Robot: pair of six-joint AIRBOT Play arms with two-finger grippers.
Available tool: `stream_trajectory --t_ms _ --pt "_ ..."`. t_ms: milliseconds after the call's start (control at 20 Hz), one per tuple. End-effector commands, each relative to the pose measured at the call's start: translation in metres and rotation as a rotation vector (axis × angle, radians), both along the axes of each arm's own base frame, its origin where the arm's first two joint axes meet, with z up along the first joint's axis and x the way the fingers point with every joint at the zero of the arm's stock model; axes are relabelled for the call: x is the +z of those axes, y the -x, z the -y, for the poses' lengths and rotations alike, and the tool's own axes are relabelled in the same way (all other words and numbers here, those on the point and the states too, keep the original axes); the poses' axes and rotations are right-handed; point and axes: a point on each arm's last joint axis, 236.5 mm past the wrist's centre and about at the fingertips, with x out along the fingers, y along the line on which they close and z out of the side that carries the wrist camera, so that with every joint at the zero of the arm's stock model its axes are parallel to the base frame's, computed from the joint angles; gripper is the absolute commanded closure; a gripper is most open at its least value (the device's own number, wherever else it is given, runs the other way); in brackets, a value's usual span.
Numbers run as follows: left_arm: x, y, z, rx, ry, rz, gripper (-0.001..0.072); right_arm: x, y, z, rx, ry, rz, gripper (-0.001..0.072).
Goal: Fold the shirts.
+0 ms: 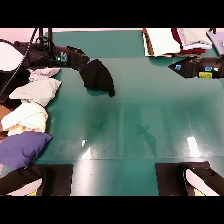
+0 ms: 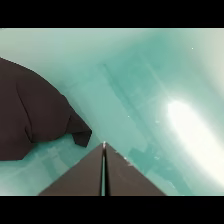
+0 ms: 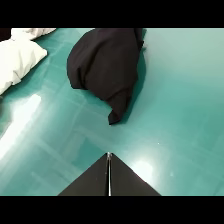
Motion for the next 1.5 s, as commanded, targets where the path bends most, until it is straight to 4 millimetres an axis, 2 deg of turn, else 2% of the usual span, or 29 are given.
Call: stream_trajectory --t_ms 0,550,650,800,850,900,950,1000,1050,1200,1350,1450 --pt "-0.002 -0.001 0.000 0.000 -0.002 -0.004 0.0681 -0.001 0.000 0.000 0.001 0.001 -0.004 0.0693" --pt "0.003 0.000 0.004 -0.001 0.030 -0.002 0.0681 -0.002 -0.001 0.000 0.001 -0.001 -0.007 0.0694" --pt "0.016 -0.009 0.003 0.020 0.057 0.057 0.0681 -0.002 -0.001 0.000 0.001 -0.001 -0.007 0.0693" --pt "0.022 -0.021 -0.005 0.052 0.028 0.122 0.0679 -0.002 -0.001 0.000 0.001 -0.002 -0.007 0.0693" --pt "0.023 -0.030 -0.012 0.075 -0.012 0.162 0.0504 -0.002 -0.001 0.000 0.001 -0.002 -0.007 0.0693" --pt "0.021 -0.040 -0.018 0.104 -0.033 0.187 0.0167 -0.002 -0.001 0.000 0.001 -0.002 -0.007 0.0693" --pt "0.014 -0.054 -0.025 0.156 -0.033 0.181 0.0088 -0.001 0.000 -0.002 0.004 -0.009 -0.007 0.0693" --pt "-0.001 -0.066 -0.030 0.191 -0.029 0.145 0.0089 -0.001 0.000 -0.002 0.004 -0.009 -0.007 0.0693" --pt "-0.025 -0.081 -0.036 0.220 -0.038 0.093 0.0088 -0.001 0.000 -0.002 0.003 -0.009 -0.007 0.0693" --pt "-0.118 -0.118 -0.043 0.255 -0.114 -0.069 0.0088 -0.001 0.000 -0.002 0.003 -0.008 -0.007 0.0693" --pt "-0.213 -0.136 -0.033 0.251 -0.163 -0.217 0.0088 -0.001 0.000 -0.002 0.005 -0.009 -0.008 0.0693" --pt "-0.261 -0.139 -0.029 0.253 -0.175 -0.291 0.0088 -0.003 0.002 -0.003 0.014 -0.006 -0.017 0.0693"
